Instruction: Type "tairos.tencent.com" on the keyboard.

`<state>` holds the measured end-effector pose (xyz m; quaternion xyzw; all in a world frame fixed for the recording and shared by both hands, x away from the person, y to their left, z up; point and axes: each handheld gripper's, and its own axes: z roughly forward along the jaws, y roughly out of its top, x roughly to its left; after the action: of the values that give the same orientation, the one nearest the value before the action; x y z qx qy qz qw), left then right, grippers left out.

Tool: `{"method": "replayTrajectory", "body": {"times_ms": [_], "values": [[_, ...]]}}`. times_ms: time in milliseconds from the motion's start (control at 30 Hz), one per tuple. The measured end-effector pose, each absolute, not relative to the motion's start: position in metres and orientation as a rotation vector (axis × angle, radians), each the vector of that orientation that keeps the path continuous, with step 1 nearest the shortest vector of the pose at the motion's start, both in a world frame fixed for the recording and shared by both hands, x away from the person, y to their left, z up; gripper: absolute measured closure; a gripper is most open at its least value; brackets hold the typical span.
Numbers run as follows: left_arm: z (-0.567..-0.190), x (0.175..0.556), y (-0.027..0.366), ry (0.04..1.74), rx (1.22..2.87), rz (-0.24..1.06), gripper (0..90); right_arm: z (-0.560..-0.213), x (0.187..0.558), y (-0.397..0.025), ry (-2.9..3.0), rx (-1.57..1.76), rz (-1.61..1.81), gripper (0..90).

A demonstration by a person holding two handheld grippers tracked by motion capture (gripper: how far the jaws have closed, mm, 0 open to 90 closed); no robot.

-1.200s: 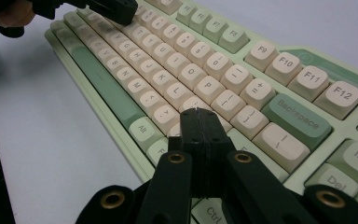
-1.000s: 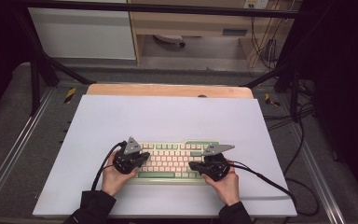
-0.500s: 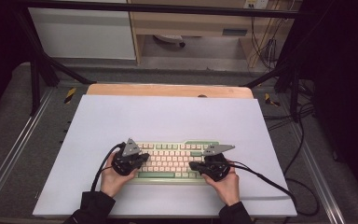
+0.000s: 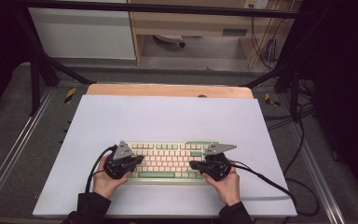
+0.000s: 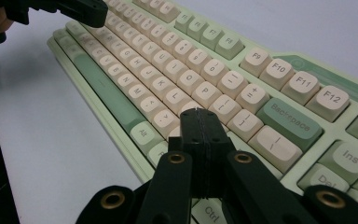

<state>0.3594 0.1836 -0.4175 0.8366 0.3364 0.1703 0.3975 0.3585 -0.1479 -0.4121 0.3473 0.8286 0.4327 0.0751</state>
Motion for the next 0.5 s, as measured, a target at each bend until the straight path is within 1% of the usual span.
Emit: {"method": "replayTrajectory", "body": {"times_ms": [267,500], "values": [[-0.417,0.353,0.194,0.862,2.104,0.43,89.8,-0.41,0.359,-0.147,2.474,1.047,1.299,90.0],[-0.416,0.347,0.206,0.869,2.088,0.431,89.8,-0.408,0.362,-0.138,2.471,1.037,1.283,90.0]]}}
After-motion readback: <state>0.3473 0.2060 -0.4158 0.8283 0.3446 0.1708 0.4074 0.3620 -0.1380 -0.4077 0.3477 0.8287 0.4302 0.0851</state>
